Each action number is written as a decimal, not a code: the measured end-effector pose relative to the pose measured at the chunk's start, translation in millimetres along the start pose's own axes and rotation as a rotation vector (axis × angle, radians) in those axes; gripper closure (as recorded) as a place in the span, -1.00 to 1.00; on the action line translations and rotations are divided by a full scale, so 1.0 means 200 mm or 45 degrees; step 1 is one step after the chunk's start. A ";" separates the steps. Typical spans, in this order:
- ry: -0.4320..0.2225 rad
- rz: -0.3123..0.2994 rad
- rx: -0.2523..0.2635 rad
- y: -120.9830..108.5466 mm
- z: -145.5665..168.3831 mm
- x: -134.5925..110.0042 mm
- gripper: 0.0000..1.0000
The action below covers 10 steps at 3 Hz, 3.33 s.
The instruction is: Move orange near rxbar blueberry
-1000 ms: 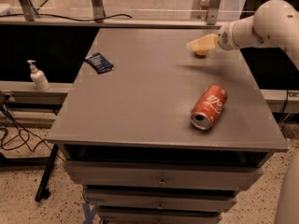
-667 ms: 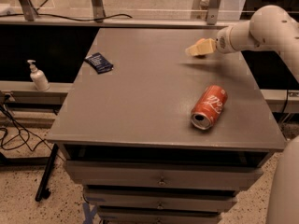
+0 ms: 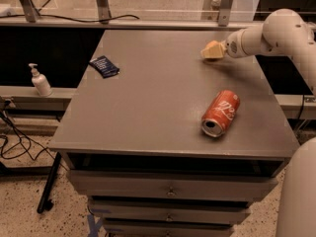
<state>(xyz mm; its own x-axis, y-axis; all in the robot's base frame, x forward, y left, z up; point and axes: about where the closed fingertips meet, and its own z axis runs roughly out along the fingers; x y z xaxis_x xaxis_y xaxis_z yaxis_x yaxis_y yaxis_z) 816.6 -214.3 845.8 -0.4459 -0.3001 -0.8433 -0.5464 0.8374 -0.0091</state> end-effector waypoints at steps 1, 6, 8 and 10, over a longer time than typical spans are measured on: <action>0.000 0.003 0.001 -0.01 -0.05 0.01 0.31; -0.092 -0.253 -0.290 0.56 -0.14 -0.40 1.00; 0.105 -0.714 -0.347 0.90 0.15 -0.04 1.00; 0.124 -0.771 -0.351 0.94 0.15 -0.05 1.00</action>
Offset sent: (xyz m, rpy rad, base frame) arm -0.0297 -0.0061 0.0383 0.0365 -0.0265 0.0198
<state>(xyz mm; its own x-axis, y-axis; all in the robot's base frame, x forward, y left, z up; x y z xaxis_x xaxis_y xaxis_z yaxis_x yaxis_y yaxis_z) 739.7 -41.1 837.3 -0.0586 -0.7312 -0.6797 -0.8755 0.3648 -0.3170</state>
